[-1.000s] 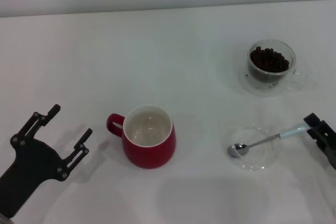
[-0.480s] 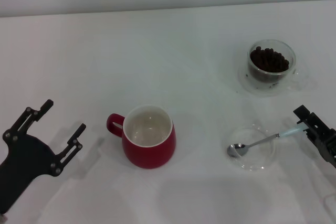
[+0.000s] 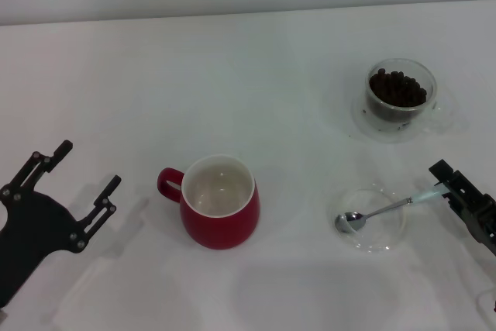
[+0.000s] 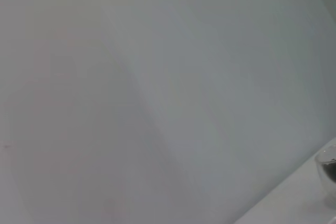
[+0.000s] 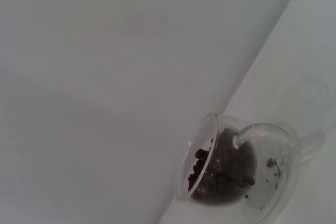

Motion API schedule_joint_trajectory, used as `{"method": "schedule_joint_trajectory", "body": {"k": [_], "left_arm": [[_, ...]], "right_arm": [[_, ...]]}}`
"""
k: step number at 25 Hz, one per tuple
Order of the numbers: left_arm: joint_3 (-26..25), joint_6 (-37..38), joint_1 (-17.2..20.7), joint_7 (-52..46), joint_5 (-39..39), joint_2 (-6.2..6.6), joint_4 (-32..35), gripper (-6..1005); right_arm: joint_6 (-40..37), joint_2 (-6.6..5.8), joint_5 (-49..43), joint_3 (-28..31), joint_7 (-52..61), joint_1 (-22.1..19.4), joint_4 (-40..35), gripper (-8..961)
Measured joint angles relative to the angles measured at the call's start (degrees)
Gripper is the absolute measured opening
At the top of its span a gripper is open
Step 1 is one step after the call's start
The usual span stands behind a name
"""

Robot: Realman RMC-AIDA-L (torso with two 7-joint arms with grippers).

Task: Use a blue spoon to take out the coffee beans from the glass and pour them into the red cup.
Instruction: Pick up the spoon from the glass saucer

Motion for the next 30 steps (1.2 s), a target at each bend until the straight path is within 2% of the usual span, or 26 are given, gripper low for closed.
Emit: {"method": "schedule_joint_trajectory", "body": {"k": [6, 30], "left_arm": [[0.0, -0.1, -0.2, 0.1, -0.5, -0.01, 0.0, 703], [0.0, -0.3, -0.2, 0.3, -0.5, -0.06, -0.7, 694]], "right_arm": [[0.5, 0.00, 0.0, -0.5, 0.0, -0.3, 0.1, 656], [0.8, 0.00, -0.7, -0.8, -0.8, 0.0, 0.6, 462]]}}
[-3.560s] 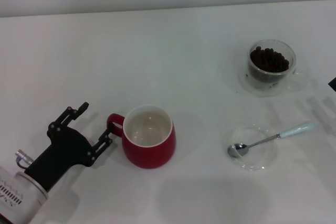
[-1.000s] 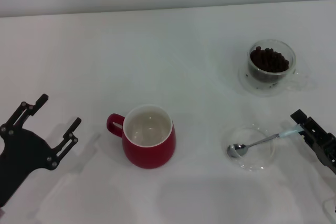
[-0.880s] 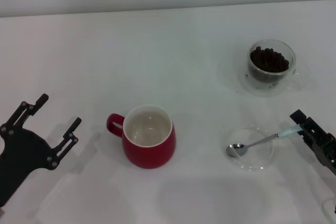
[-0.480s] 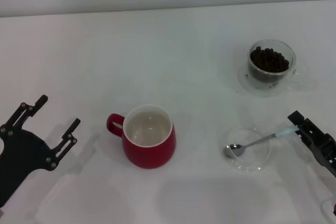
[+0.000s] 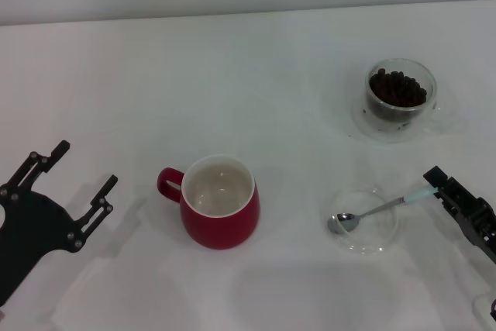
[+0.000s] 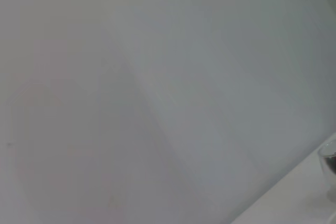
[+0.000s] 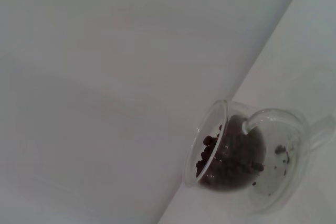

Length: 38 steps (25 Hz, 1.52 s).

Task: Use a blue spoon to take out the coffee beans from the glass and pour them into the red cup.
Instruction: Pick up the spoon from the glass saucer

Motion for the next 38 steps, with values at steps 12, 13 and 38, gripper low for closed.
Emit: {"method": "schedule_joint_trajectory", "body": {"k": [12, 13, 38], "left_arm": [[0.0, -0.1, 0.0, 0.0, -0.1, 0.04, 0.0, 693], [0.0, -0.1, 0.0, 0.0, -0.1, 0.02, 0.0, 693], [0.0, -0.7, 0.0, 0.9, -5.8, -0.46, 0.3, 692]], "right_arm": [[0.0, 0.00, 0.0, 0.1, 0.0, 0.3, 0.0, 294], [0.0, 0.00, 0.0, 0.1, 0.1, 0.3, 0.0, 280], [4.6, -0.50, 0.0, -0.1, 4.0, 1.2, -4.4, 171]]}}
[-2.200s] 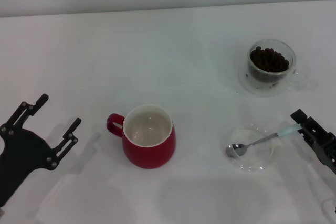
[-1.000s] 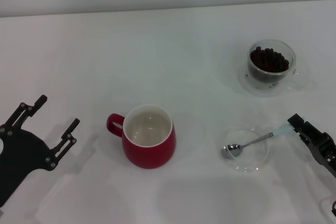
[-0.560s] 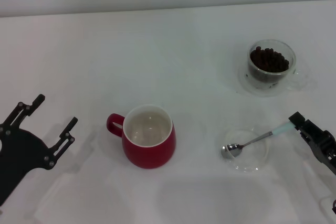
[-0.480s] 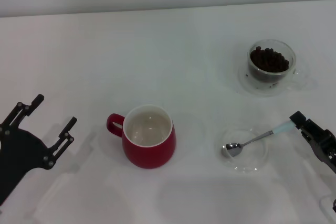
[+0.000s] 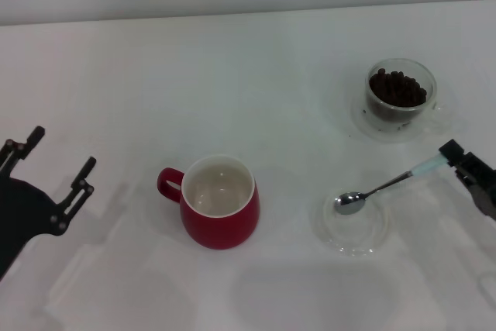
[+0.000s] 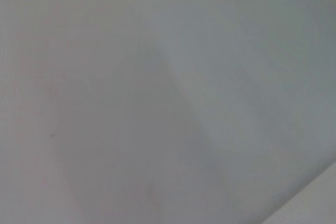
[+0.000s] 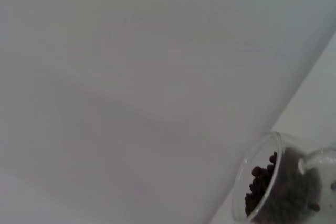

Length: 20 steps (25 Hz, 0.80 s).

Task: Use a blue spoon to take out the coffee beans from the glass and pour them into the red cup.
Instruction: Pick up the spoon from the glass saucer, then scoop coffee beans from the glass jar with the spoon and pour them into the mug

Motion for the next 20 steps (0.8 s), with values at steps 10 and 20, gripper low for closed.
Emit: {"method": "schedule_joint_trajectory", "body": {"k": [10, 20], "left_arm": [[0.0, 0.1, -0.1, 0.0, -6.5, -0.12, 0.3, 692], [0.0, 0.5, -0.2, 0.0, -14.5, -0.12, 2.6, 691]], "right_arm": [[1.8, -0.36, 0.7, 1.0, 4.5, -0.8, -7.5, 170], [1.7, -0.59, 1.4, 1.7, 7.2, 1.2, -13.7, 171]]}}
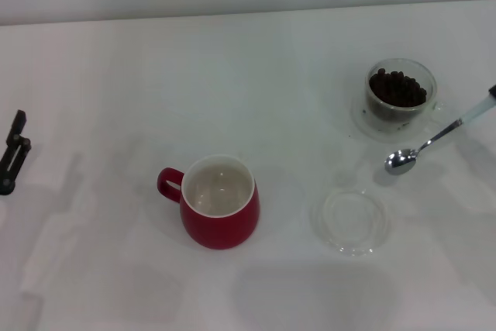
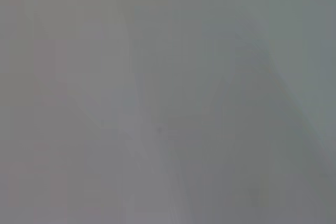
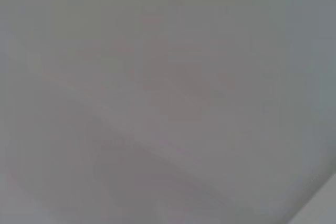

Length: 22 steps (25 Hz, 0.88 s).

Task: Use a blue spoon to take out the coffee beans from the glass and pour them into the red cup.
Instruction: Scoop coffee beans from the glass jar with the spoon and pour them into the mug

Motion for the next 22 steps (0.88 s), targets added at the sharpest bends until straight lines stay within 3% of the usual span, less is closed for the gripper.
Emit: {"method": "schedule_joint_trajectory", "body": {"k": [9, 22], "left_arm": [[0.0, -0.7, -0.1, -0.2, -2.8, -0.16, 1.2, 691], [0.0, -0.7, 1.2, 0.0, -3.8, -0.25, 2.9, 682]], "right_arm": [[-2.5, -1.39, 0.2, 0.0, 0.8, 4.2, -3.4, 166], [-5.8, -2.41, 0.0, -0.5, 1.0, 7.8, -6.5, 157]]}}
